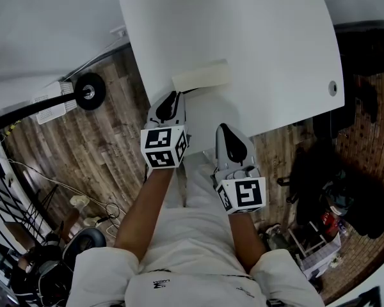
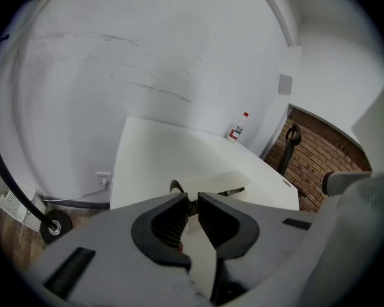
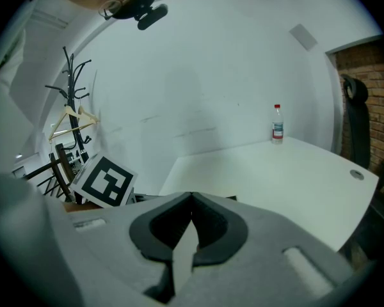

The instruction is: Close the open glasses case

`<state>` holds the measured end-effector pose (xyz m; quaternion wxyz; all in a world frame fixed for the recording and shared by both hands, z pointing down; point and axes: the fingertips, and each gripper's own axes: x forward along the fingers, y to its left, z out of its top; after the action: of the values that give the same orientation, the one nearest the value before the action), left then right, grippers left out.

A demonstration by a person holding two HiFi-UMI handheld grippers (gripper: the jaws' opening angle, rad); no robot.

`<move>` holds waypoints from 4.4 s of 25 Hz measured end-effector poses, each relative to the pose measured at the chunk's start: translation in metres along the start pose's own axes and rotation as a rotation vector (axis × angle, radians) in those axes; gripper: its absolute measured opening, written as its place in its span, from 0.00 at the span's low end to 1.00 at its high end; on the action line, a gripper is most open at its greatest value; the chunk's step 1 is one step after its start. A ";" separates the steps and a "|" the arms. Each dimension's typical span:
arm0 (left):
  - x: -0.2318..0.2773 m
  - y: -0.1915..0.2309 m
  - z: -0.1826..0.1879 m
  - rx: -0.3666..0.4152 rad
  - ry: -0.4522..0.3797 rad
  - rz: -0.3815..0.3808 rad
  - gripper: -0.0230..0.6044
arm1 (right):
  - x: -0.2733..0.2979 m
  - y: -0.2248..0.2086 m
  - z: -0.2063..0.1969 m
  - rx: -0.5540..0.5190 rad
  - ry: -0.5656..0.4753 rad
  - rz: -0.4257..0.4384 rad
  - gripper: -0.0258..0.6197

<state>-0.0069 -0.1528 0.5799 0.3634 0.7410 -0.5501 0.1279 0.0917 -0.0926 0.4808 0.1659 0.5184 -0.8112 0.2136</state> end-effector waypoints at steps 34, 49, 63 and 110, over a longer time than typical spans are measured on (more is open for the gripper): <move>0.004 0.007 -0.021 0.010 0.039 0.039 0.11 | -0.004 0.000 -0.004 0.009 -0.006 0.009 0.04; -0.016 -0.004 -0.008 0.027 0.012 0.040 0.08 | -0.019 0.003 0.004 0.009 -0.024 0.014 0.04; -0.067 -0.037 0.029 0.059 -0.055 0.008 0.03 | -0.050 0.015 0.033 0.009 -0.070 0.017 0.04; -0.266 -0.129 0.154 0.315 -0.415 -0.103 0.03 | -0.138 0.077 0.171 -0.083 -0.320 0.070 0.04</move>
<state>-0.0187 -0.0483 0.2637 0.1290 0.8257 -0.5478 0.0384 0.0693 -0.0463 0.2532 0.0486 0.5100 -0.8529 0.1002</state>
